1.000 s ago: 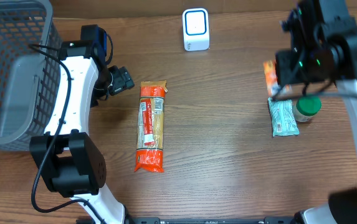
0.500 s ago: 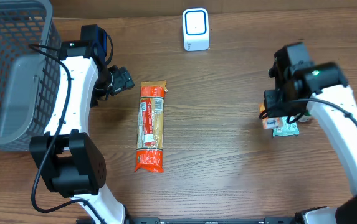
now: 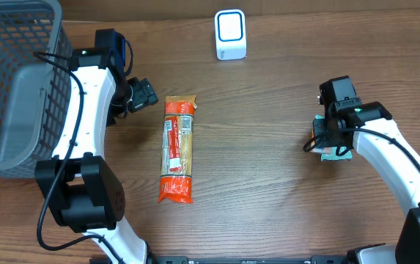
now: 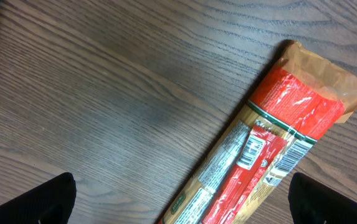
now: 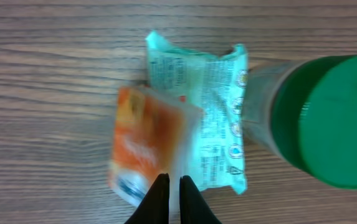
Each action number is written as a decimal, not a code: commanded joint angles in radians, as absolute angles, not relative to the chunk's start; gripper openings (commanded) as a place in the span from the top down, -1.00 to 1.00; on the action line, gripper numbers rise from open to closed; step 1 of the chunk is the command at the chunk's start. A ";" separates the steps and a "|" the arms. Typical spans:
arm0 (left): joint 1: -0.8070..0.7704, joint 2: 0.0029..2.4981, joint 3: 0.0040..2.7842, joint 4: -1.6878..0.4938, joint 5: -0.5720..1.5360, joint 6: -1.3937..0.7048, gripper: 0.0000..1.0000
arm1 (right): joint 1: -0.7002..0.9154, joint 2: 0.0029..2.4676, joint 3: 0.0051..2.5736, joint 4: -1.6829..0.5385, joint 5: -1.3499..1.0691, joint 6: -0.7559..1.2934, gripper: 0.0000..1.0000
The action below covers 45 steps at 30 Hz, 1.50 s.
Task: Scan the item barcode
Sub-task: 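Carry the orange packet right and release it beside the teal packet, then move the right gripper over the red stick packet by the pasta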
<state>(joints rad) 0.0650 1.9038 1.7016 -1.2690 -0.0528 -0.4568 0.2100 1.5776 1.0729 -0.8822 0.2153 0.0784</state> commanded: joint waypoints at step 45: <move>0.058 1.885 1.703 -1.271 -0.055 -0.450 -1.00 | 0.847 1.573 0.902 -0.021 -0.202 0.614 -1.00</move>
